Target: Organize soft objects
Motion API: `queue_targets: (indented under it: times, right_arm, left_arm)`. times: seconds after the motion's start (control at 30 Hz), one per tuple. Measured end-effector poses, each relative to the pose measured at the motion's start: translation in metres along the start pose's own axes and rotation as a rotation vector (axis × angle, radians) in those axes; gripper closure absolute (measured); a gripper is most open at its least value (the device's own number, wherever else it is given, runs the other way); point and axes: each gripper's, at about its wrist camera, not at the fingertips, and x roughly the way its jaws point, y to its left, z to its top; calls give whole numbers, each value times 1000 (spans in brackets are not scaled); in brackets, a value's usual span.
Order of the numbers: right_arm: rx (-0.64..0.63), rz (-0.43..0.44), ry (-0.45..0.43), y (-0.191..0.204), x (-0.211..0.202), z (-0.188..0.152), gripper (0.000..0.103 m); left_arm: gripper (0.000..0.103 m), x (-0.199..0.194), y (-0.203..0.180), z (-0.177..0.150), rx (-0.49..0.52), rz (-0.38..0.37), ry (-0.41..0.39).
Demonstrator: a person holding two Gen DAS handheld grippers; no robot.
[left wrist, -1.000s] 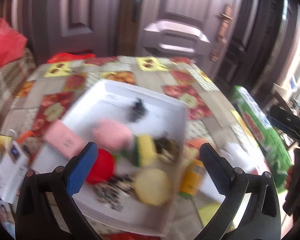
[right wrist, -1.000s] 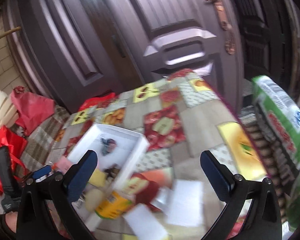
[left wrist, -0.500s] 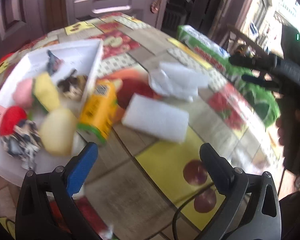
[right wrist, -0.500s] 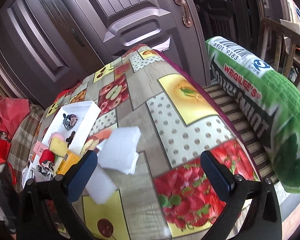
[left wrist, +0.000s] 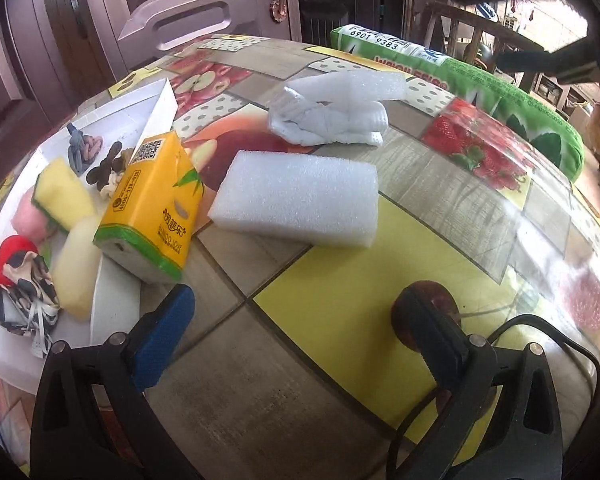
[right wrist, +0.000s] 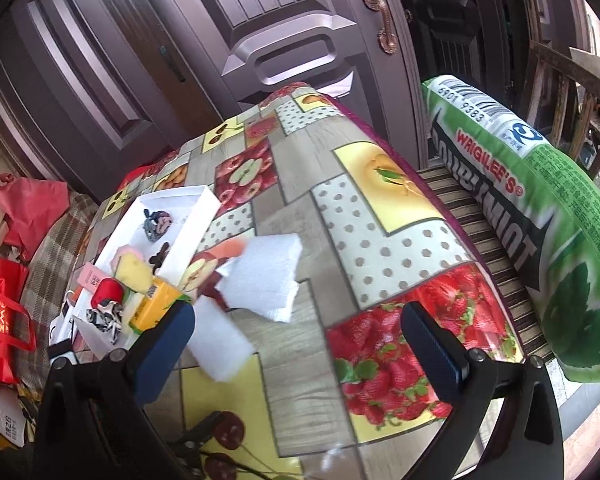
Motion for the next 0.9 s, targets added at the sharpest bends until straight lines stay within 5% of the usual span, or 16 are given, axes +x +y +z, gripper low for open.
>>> queue_targets:
  times: [0.9]
  right_arm:
    - [85,-155,-84,20,-34,19,0]
  left_arm:
    - [1,0,0,0,1,1,-1]
